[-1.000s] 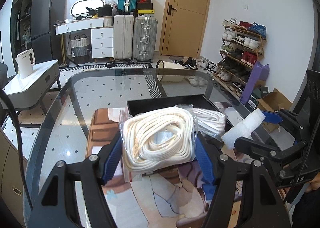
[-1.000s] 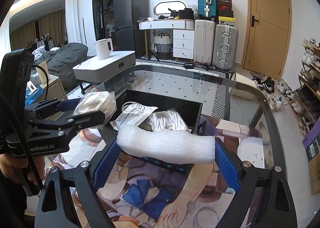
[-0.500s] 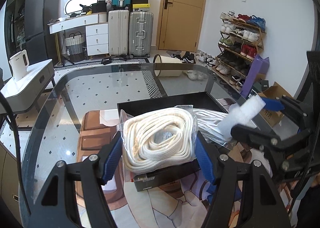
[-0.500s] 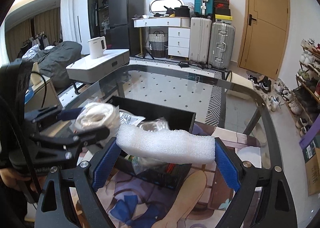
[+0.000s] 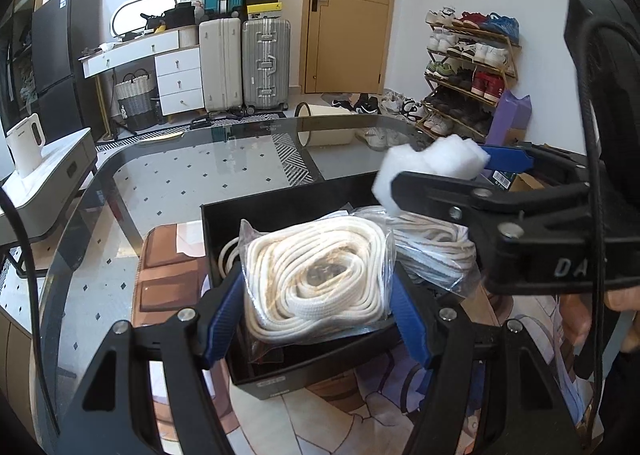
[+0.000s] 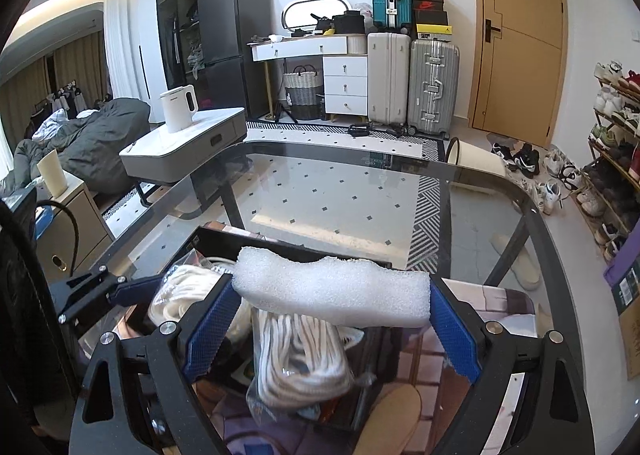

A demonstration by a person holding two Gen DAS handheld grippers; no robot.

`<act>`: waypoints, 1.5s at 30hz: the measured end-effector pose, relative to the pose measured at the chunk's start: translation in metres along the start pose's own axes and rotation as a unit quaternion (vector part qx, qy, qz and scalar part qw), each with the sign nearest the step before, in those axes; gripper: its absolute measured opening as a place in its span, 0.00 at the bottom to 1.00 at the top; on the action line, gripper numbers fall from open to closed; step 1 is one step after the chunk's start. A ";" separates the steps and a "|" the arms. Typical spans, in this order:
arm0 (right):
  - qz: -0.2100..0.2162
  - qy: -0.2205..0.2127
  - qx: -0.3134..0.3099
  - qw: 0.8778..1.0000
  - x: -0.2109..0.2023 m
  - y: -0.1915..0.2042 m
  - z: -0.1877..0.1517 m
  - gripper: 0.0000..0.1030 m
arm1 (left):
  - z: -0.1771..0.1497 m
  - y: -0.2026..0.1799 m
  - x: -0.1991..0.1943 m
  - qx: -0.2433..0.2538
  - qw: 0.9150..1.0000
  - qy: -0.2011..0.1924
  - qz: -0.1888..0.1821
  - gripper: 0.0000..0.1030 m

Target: Organize soft objects

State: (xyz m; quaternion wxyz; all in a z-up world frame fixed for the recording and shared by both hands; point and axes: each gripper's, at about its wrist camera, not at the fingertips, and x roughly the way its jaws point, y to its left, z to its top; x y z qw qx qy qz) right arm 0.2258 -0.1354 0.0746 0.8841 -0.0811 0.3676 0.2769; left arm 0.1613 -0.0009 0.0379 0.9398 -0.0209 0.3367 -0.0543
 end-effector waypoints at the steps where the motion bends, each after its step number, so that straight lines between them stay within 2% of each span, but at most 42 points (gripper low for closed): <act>1: 0.001 0.000 0.000 1.000 0.003 0.000 0.002 0.89 | 0.000 0.000 0.000 0.002 1.000 -0.001 -0.001 0.66; 11: 0.002 0.010 0.002 1.000 0.032 0.008 0.008 0.90 | -0.004 -0.003 0.001 0.016 1.000 -0.009 0.001 0.71; 19: 0.021 0.004 -0.008 1.000 0.020 0.005 0.001 0.98 | -0.003 -0.004 0.000 0.014 1.000 -0.011 -0.002 0.78; 25: 0.028 -0.003 -0.008 1.000 0.008 -0.001 -0.008 0.98 | -0.005 -0.007 -0.007 0.009 1.000 -0.018 -0.001 0.87; 30: 0.025 -0.013 -0.006 1.000 -0.008 -0.006 -0.017 0.99 | -0.005 -0.005 -0.016 -0.004 1.000 -0.030 0.008 1.00; 36: 0.021 -0.027 -0.001 0.999 -0.028 -0.009 -0.029 0.99 | -0.010 0.008 -0.028 -0.032 0.999 -0.041 0.011 1.00; 45: 0.021 -0.051 0.006 0.998 -0.055 -0.009 -0.048 0.99 | -0.022 0.011 -0.047 -0.031 0.998 -0.058 0.026 1.00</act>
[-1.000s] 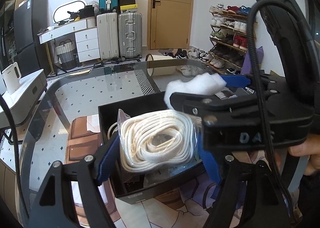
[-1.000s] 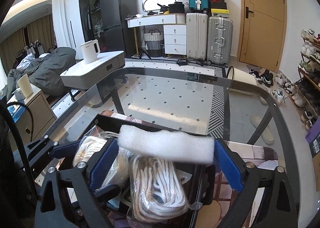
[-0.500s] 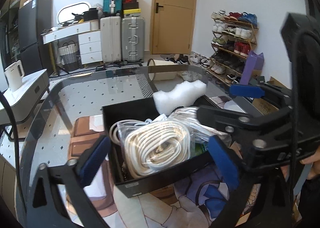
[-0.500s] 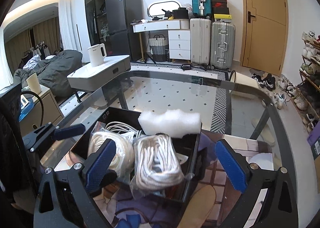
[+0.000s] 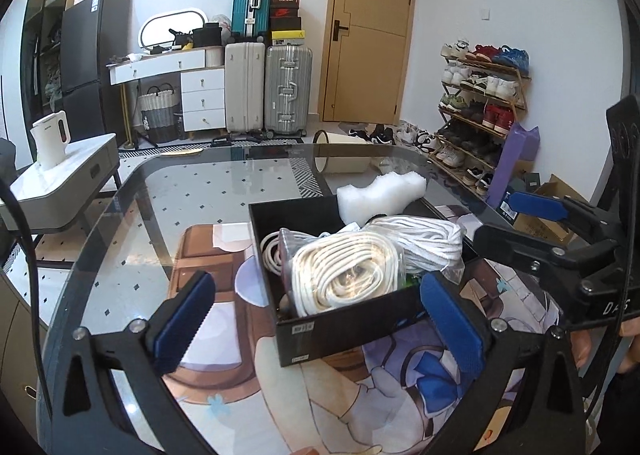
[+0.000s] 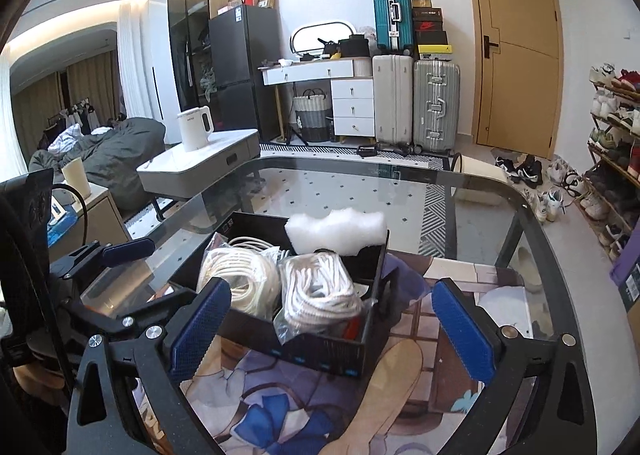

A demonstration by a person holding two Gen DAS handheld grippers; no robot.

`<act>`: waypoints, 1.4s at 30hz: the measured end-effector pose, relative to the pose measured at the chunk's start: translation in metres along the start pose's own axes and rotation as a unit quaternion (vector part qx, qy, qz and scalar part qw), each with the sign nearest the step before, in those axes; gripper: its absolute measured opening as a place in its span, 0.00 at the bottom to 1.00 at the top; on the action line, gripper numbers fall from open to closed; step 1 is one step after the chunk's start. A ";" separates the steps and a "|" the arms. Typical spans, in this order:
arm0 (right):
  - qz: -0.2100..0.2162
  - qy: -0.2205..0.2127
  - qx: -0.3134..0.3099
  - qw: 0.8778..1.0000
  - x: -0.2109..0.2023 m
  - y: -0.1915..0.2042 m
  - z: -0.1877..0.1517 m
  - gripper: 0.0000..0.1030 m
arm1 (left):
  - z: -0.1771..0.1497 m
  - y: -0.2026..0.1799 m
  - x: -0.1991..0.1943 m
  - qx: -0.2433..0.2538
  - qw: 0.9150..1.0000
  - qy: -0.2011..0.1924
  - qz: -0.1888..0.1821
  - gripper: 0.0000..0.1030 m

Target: Organize soft objects

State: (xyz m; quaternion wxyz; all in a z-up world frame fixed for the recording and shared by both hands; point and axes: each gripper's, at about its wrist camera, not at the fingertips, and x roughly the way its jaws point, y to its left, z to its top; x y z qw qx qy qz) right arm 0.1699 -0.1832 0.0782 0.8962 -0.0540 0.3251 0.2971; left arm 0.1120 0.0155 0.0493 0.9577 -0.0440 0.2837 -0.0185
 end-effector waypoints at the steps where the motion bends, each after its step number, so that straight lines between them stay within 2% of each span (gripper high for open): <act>1: -0.002 0.000 -0.001 1.000 -0.001 0.001 -0.002 0.99 | -0.001 0.000 -0.002 0.000 1.000 -0.002 0.000 1.00; 4: -0.016 -0.004 -0.007 1.000 -0.008 0.004 -0.011 0.99 | -0.006 0.002 -0.010 0.003 1.000 -0.012 0.004 1.00; 19: -0.009 -0.037 -0.021 0.999 -0.023 0.022 -0.050 0.99 | -0.026 0.005 -0.025 0.009 0.999 -0.038 0.009 1.00; 42: -0.005 -0.058 0.003 0.998 -0.020 0.007 -0.057 0.99 | -0.032 0.010 -0.025 -0.002 0.999 -0.047 0.015 1.00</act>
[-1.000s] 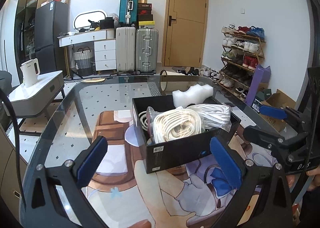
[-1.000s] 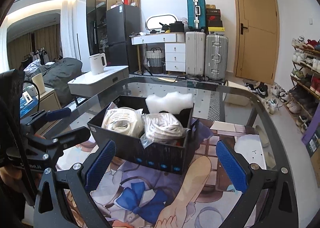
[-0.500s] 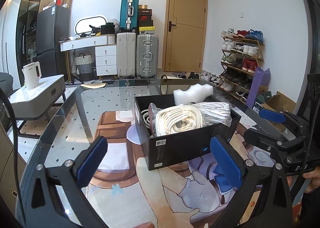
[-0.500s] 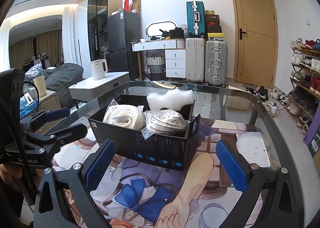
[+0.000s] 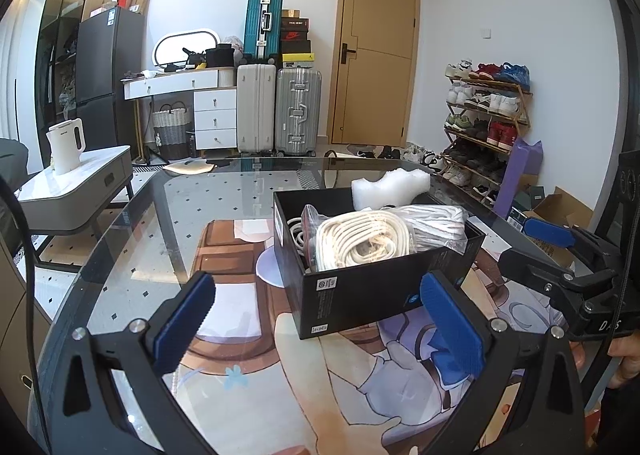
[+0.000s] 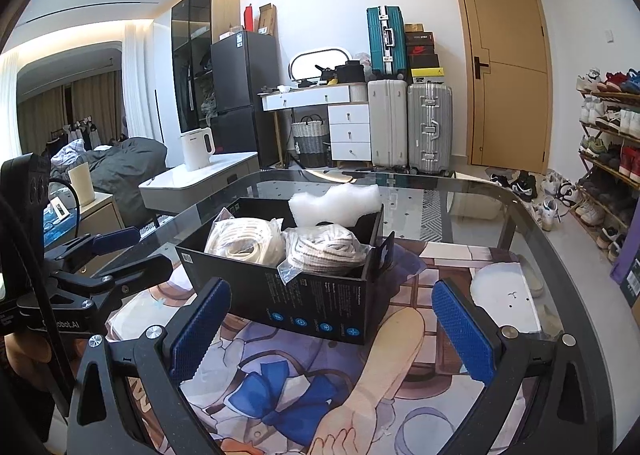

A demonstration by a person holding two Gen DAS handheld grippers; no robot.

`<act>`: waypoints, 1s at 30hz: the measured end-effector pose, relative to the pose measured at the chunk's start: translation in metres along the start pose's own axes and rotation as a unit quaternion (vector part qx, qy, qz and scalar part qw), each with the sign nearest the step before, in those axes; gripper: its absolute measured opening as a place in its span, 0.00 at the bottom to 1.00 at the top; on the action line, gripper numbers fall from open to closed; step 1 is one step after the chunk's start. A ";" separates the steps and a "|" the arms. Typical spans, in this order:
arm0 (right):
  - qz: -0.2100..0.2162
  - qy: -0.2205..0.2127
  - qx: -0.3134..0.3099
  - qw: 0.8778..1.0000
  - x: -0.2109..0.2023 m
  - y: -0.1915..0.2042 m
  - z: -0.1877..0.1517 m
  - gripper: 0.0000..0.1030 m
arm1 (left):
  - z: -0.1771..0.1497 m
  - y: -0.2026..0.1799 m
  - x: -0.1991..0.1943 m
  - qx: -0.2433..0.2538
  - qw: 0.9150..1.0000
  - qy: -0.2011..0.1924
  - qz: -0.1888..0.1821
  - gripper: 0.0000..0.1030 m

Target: Organize soft objects

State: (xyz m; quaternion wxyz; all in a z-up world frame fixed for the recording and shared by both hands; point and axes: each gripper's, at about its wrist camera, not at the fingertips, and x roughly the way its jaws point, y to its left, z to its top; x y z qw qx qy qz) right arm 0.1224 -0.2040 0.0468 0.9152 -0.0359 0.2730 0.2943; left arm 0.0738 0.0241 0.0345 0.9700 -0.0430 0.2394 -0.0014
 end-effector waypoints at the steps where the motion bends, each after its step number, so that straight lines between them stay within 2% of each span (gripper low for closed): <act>1: -0.001 0.000 -0.001 1.000 0.000 0.000 0.000 0.99 | 0.000 0.000 0.000 -0.001 1.000 0.001 0.000 1.00; 15: -0.006 0.005 -0.030 1.000 0.001 0.010 -0.002 0.99 | -0.002 -0.001 -0.001 -0.003 1.000 -0.003 0.001 1.00; 30: -0.005 0.002 -0.024 1.000 0.000 0.009 -0.002 0.99 | -0.004 -0.008 -0.006 0.014 1.000 -0.016 0.007 1.00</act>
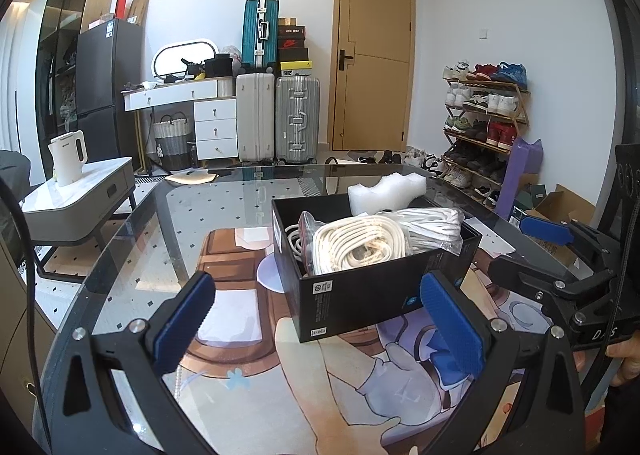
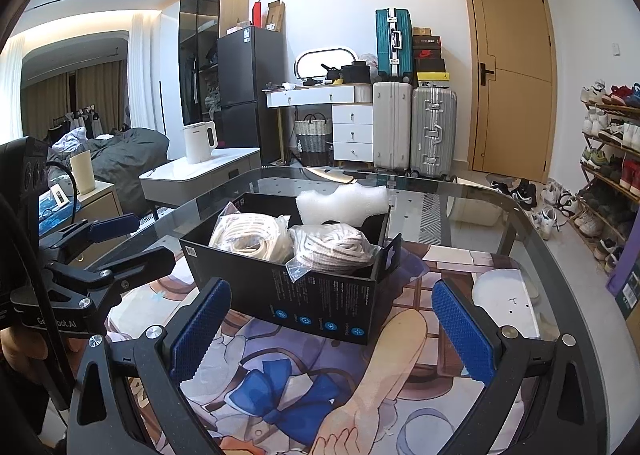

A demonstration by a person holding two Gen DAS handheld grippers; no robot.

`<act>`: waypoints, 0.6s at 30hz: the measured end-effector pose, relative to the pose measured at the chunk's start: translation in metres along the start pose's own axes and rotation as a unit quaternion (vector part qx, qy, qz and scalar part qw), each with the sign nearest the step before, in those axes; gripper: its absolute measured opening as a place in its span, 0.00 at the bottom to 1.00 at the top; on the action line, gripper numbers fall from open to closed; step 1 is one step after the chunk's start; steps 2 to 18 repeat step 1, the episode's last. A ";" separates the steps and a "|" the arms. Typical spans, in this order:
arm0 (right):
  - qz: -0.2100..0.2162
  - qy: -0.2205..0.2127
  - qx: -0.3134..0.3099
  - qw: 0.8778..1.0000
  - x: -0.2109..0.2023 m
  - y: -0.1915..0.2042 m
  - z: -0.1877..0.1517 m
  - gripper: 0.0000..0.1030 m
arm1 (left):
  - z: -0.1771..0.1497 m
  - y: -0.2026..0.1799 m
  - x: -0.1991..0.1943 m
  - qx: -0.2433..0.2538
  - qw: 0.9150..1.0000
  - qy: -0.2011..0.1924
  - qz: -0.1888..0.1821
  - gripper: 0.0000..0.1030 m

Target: Organize soft objects

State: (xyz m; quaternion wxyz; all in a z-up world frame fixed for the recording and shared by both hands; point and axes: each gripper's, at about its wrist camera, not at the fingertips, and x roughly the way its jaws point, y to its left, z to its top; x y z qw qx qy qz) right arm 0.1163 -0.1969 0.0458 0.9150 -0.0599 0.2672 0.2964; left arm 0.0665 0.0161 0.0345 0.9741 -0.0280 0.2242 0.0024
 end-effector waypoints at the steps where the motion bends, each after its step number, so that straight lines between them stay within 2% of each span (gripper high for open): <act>1: 0.000 0.000 0.000 1.000 0.000 0.000 0.000 0.99 | 0.000 0.000 0.000 0.000 1.000 0.000 0.001 1.00; 18: 0.000 0.000 0.000 1.000 0.000 0.000 0.000 0.99 | 0.000 0.000 0.000 0.000 1.000 0.000 0.001 1.00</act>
